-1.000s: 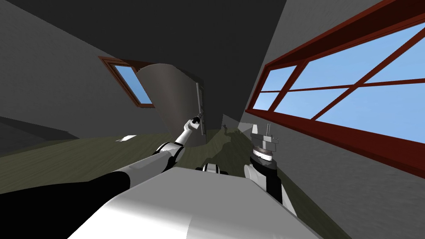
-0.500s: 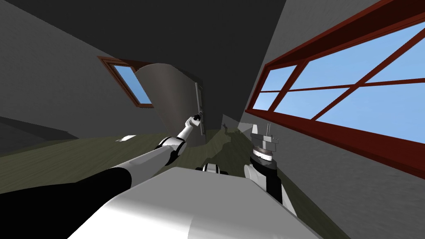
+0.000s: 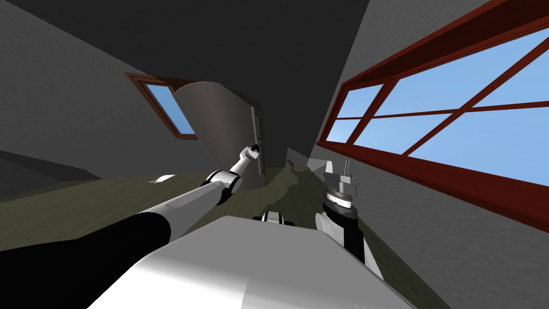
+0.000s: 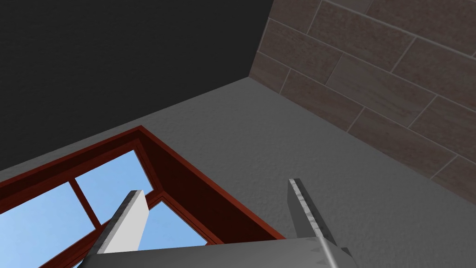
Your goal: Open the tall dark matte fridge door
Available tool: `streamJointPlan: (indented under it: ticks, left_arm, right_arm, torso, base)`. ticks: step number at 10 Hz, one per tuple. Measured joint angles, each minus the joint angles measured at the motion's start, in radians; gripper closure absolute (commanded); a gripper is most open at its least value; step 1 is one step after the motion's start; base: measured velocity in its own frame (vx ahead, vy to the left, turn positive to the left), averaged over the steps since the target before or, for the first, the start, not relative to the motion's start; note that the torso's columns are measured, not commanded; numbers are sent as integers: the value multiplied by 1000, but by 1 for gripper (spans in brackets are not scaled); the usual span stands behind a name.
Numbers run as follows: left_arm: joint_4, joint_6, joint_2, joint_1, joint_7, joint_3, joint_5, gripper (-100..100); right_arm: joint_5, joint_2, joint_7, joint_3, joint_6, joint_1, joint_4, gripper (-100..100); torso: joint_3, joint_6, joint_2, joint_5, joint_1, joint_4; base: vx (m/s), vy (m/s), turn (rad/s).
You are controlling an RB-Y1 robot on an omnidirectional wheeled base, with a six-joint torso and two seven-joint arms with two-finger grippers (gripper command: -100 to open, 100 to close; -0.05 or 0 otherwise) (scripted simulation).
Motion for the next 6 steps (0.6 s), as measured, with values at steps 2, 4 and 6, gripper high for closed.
streamJointPlan:
  ticks: [2, 4, 6]
  left_arm:
    - [59, 12, 3, -44, -4, 5, -18, -100]
    - [133, 43, 39, -113, -22, -10, 2, -100]
    - [188, 82, 53, -174, -29, -8, -20, -100]
  right_arm:
    - [0, 0, 0, 0, 0, 0, 0, 0]
    - [0, 0, 0, 0, 0, 0, 0, 0]
    - [0, 0, 0, 0, 0, 0, 0, 0]
  torso:
    - [0, 0, 0, 0, 0, 0]
    - [0, 0, 0, 0, 1, 0]
    - [0, 0, 0, 0, 0, 0]
  base:
    - [8, -28, -1]
    - [17, -30, 8]
    - [11, -21, 1]
